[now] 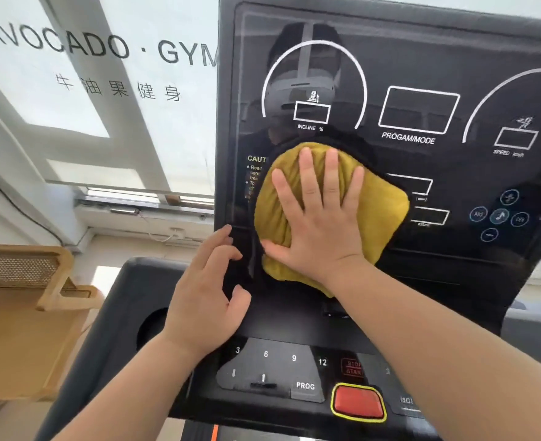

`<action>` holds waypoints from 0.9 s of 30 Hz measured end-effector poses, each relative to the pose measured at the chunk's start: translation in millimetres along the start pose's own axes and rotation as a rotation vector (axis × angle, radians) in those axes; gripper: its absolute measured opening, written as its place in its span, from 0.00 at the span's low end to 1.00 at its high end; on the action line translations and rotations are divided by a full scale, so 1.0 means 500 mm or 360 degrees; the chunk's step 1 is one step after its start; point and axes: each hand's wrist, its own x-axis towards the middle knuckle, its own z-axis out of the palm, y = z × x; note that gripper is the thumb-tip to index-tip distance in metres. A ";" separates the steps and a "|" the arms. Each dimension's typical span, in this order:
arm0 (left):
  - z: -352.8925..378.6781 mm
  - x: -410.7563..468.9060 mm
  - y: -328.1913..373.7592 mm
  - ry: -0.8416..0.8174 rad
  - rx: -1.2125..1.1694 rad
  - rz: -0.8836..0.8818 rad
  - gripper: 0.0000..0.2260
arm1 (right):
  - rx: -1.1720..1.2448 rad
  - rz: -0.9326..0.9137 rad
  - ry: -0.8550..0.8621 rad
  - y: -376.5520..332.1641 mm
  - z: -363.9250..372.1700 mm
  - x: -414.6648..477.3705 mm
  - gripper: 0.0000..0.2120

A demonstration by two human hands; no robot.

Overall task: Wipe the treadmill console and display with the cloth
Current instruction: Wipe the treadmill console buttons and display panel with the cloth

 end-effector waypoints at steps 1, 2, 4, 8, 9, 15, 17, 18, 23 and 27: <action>-0.006 0.000 -0.003 0.0009 -0.0074 -0.0023 0.16 | 0.0004 -0.0033 -0.0003 -0.027 -0.003 0.017 0.50; -0.011 0.001 -0.006 0.0028 -0.0143 -0.0053 0.17 | 0.0002 -0.0062 -0.0005 -0.051 -0.005 0.031 0.49; -0.023 0.003 -0.004 0.0093 -0.0288 -0.0134 0.19 | -0.0011 -0.0090 -0.0012 -0.084 -0.007 0.049 0.48; -0.035 0.009 0.012 0.0097 -0.0455 -0.0182 0.21 | -0.0015 -0.0108 -0.0004 -0.082 -0.010 0.043 0.46; -0.033 0.009 0.014 0.0101 -0.0448 -0.0173 0.21 | -0.0010 -0.0132 0.0003 -0.070 -0.011 0.032 0.45; -0.024 0.002 -0.001 0.0136 -0.0443 -0.0240 0.21 | -0.0043 -0.0002 0.0040 0.038 0.009 -0.081 0.40; -0.026 -0.003 -0.015 0.0083 -0.0498 -0.0301 0.22 | -0.0062 0.0024 0.0023 0.054 0.014 -0.095 0.40; -0.028 -0.005 -0.022 0.0049 -0.0526 -0.0315 0.23 | -0.0063 0.0040 0.0018 0.051 0.014 -0.094 0.41; -0.047 -0.009 -0.050 -0.0053 -0.0721 -0.0381 0.26 | -0.0047 0.0131 -0.0040 -0.015 0.003 -0.034 0.47; -0.058 -0.013 -0.064 -0.0072 -0.0723 -0.0413 0.24 | -0.0018 0.0076 -0.0113 -0.101 -0.006 0.026 0.51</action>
